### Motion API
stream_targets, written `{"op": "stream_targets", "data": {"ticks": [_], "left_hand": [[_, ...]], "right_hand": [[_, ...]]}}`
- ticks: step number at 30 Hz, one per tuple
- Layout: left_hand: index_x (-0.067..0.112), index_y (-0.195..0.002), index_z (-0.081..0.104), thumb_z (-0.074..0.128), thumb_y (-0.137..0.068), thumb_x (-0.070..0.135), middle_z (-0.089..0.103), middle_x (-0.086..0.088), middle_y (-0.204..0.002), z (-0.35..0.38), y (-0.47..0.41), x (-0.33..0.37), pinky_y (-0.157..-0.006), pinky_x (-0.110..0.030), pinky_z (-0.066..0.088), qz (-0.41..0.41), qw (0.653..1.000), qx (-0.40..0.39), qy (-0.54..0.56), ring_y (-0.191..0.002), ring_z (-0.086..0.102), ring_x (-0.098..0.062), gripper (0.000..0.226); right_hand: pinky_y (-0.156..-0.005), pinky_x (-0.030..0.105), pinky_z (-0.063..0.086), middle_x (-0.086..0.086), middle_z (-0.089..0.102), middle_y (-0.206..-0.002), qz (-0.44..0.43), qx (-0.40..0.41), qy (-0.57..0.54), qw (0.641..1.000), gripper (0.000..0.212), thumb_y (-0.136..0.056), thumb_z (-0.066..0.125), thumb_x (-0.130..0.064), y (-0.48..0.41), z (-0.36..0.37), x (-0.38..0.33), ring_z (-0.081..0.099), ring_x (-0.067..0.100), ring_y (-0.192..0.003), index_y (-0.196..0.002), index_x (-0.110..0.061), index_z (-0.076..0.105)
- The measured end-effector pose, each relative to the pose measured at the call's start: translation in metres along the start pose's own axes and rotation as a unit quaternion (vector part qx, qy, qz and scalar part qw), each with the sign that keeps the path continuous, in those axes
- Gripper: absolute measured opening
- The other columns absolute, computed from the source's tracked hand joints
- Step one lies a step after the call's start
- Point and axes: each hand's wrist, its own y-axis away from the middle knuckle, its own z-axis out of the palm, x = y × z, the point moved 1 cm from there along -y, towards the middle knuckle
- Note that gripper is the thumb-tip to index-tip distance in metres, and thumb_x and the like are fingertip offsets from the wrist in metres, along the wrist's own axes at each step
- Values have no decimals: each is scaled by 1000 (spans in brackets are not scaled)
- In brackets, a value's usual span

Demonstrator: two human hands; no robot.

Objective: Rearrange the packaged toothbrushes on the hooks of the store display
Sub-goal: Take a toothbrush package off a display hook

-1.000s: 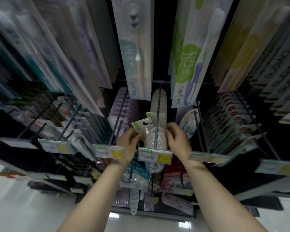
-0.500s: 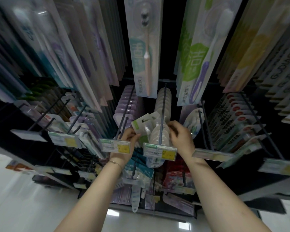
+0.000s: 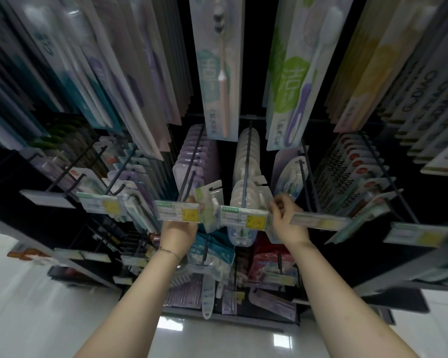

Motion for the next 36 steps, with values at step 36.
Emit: {"op": "stream_targets", "data": {"ticks": [36], "left_hand": [[17, -104, 67, 63, -97, 27, 73, 7, -97, -11, 73, -12, -83, -43, 59, -41, 978, 57, 198, -90, 68, -10, 13]], "right_hand": [[-62, 19, 44, -6, 59, -81, 34, 0, -43, 998, 3, -99, 54, -20, 106, -31, 8, 56, 0, -70, -98, -19, 52]]}}
